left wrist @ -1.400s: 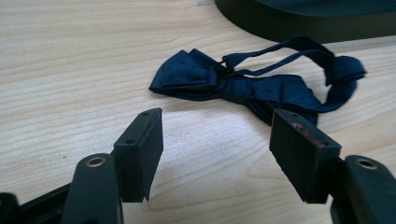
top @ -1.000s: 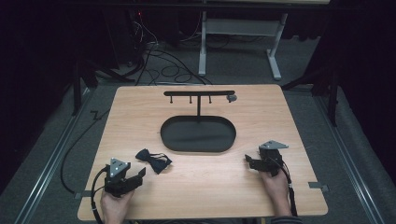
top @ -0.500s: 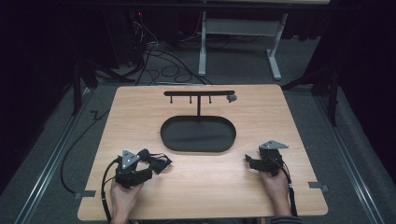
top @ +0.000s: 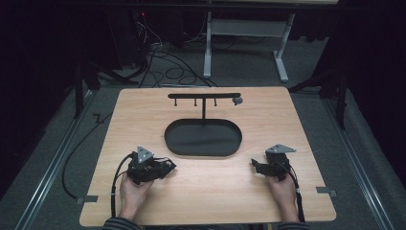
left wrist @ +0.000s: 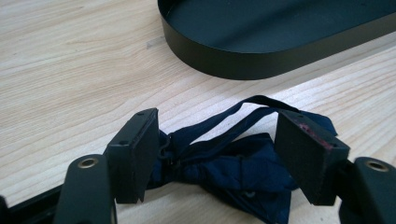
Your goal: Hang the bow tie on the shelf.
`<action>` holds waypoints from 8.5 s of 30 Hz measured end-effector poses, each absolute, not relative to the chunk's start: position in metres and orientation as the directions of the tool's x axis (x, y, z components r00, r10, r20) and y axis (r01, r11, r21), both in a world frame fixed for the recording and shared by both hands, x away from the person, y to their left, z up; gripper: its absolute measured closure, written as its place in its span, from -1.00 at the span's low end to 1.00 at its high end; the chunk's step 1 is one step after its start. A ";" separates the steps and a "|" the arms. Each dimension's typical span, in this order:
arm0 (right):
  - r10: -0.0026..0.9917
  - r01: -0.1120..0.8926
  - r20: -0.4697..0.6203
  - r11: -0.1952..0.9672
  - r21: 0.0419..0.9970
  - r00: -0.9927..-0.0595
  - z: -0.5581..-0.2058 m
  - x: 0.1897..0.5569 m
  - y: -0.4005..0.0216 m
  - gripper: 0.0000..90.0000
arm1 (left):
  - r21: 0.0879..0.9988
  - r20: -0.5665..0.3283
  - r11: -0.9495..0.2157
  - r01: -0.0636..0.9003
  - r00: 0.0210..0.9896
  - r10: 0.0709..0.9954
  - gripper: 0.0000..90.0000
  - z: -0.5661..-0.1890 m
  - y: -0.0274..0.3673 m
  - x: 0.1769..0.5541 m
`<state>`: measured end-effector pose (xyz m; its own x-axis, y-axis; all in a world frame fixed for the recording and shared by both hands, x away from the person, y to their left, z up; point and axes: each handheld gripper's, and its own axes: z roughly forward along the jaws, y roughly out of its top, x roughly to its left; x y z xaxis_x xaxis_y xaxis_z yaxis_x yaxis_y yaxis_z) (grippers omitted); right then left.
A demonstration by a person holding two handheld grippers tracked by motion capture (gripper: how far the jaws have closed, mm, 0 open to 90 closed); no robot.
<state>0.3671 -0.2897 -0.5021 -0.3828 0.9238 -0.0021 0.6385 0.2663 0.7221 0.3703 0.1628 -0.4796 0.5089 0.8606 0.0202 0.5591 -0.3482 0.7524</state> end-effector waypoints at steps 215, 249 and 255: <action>0.919 0.635 0.003 0.270 0.723 -0.394 -0.502 0.367 -0.291 -0.32 | 0.888 -0.052 -0.219 0.405 0.561 0.826 0.86 -0.360 0.132 0.478; 0.919 0.636 0.006 0.268 0.724 -0.394 -0.502 0.367 -0.291 -0.32 | 0.894 -0.013 -0.255 0.369 0.590 0.807 0.21 -0.343 0.147 0.450; 0.919 0.636 0.006 0.268 0.724 -0.393 -0.502 0.367 -0.291 -0.32 | 0.898 -0.024 -0.241 0.367 0.589 0.808 0.16 -0.341 0.152 0.443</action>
<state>0.3668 -0.2910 -0.5022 -0.3934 0.9193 0.0057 0.6361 0.2678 0.7236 0.4427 0.1524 -0.3412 0.5891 0.8077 -0.0236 0.3668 -0.2413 0.8985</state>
